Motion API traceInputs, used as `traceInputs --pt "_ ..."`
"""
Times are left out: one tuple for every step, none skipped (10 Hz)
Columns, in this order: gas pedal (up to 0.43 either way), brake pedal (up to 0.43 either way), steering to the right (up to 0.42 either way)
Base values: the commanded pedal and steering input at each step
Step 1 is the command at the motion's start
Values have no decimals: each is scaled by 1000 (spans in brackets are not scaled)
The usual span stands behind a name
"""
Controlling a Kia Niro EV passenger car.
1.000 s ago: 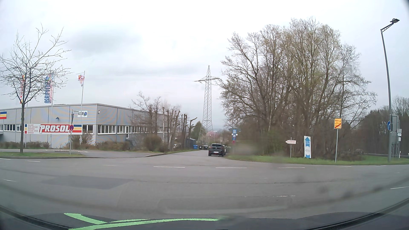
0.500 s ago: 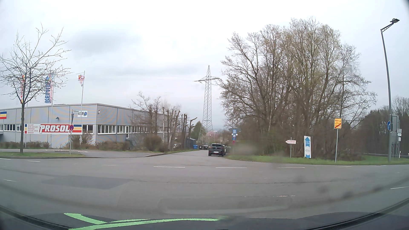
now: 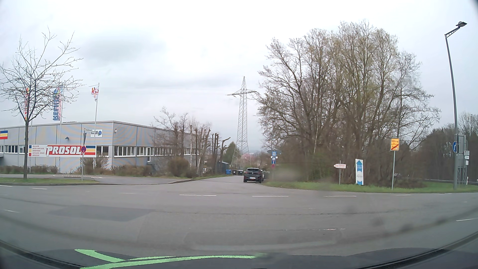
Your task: Follow the waypoints while adhering to traffic rules and regulations
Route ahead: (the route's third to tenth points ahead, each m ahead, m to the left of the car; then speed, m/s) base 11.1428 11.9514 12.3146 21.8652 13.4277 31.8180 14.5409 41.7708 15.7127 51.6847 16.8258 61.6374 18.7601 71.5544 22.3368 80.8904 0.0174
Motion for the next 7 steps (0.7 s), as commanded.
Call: traceInputs --pt "0 207 -14" --pt "0 213 -14" --pt "0 207 -14" --pt "0 213 -14" --pt "0 213 -14" --pt "0 213 -14" --pt "0 220 -14"
